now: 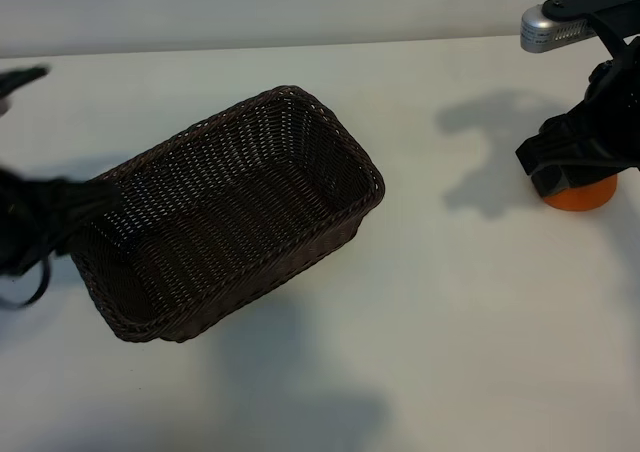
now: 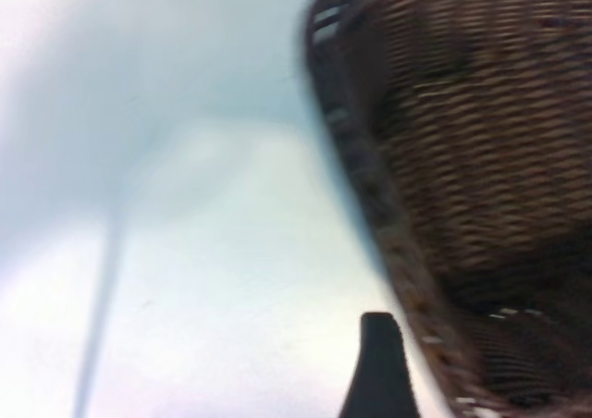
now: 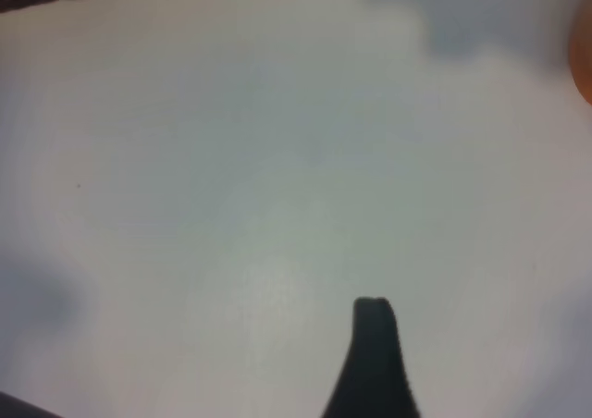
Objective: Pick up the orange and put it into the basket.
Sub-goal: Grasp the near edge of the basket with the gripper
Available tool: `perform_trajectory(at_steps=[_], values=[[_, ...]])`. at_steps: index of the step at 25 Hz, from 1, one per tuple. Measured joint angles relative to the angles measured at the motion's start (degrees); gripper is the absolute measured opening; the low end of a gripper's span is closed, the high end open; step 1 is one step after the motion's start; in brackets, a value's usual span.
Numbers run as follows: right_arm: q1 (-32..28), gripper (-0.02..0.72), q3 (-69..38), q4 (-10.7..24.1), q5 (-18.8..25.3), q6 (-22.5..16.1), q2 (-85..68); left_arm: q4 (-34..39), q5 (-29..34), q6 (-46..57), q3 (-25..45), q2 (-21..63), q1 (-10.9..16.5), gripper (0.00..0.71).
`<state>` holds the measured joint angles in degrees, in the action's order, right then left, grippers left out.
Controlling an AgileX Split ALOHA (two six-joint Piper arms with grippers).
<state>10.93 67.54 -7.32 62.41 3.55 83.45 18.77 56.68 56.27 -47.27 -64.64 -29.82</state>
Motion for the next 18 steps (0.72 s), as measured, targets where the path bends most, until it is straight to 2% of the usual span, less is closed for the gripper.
perform_trajectory(at_steps=[4,14,16,18], values=[[0.00,0.536,0.00,0.00,0.00,0.00,0.00,3.43,-1.70,7.09,4.67,0.96,0.00,0.556],[0.00,0.535,0.00,-0.18,0.00,0.18,0.00,4.03,-6.34,10.02,5.12,-5.16,0.00,0.556],[0.00,0.535,0.00,-0.18,0.00,0.18,0.00,3.56,-6.81,10.00,5.12,-5.91,1.08,0.556],[0.00,0.535,0.00,-0.18,0.00,0.25,0.00,2.00,-7.78,8.07,5.18,-6.03,3.90,0.556]])
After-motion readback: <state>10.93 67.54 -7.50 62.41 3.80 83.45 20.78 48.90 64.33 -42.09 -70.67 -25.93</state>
